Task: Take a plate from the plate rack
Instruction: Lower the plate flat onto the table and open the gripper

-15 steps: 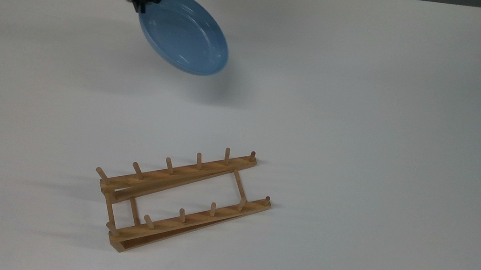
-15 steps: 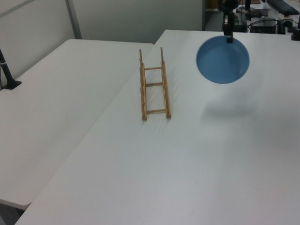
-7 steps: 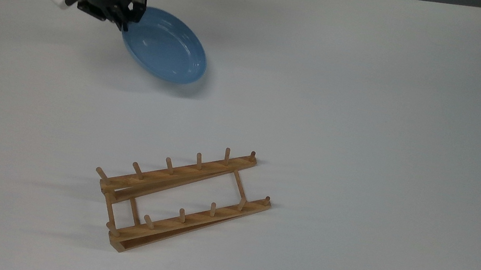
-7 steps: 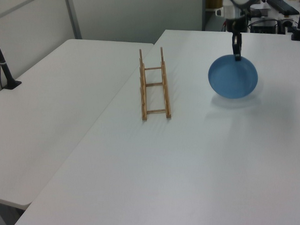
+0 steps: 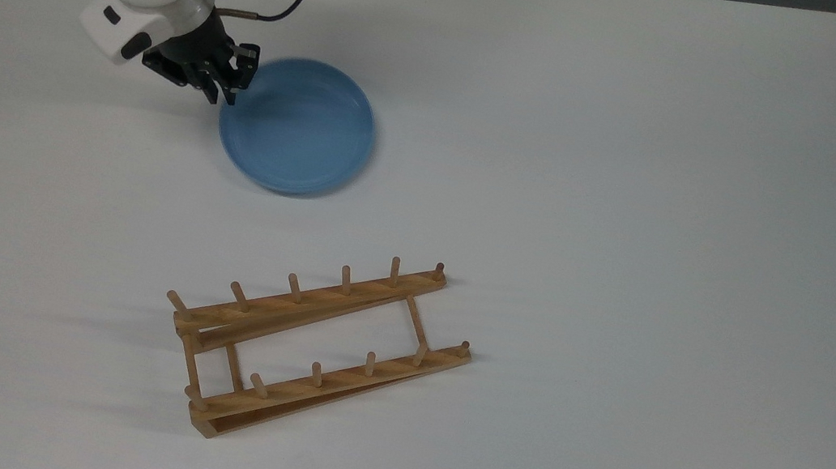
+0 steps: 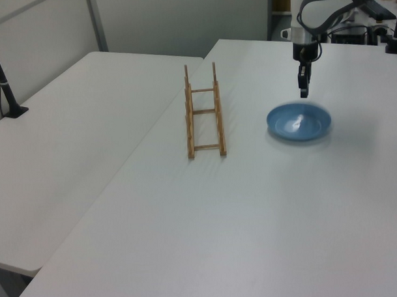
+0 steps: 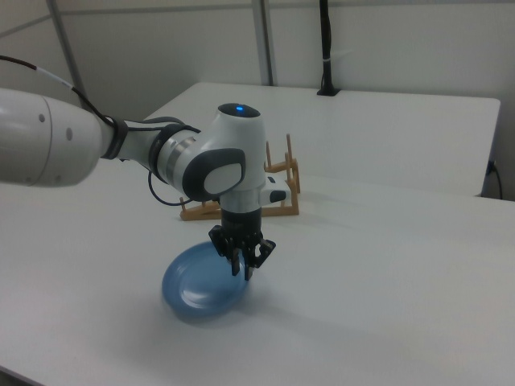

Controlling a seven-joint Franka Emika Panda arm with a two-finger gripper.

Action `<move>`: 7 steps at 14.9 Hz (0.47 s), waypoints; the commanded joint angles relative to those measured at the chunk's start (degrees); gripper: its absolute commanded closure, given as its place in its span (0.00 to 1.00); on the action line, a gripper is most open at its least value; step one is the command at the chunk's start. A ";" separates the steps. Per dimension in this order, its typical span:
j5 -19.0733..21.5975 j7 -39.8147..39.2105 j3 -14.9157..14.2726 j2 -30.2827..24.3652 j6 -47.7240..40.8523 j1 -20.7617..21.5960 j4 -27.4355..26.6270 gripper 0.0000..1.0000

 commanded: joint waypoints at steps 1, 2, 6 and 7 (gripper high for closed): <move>1.34 0.77 -0.06 -0.34 1.28 0.00 -0.62 0.24; 1.34 0.95 -0.06 -0.34 1.11 0.00 -0.53 0.17; 1.34 7.16 -0.06 -3.22 -1.34 0.35 1.30 0.00; 1.34 10.84 0.29 -4.54 -3.18 0.79 2.36 0.00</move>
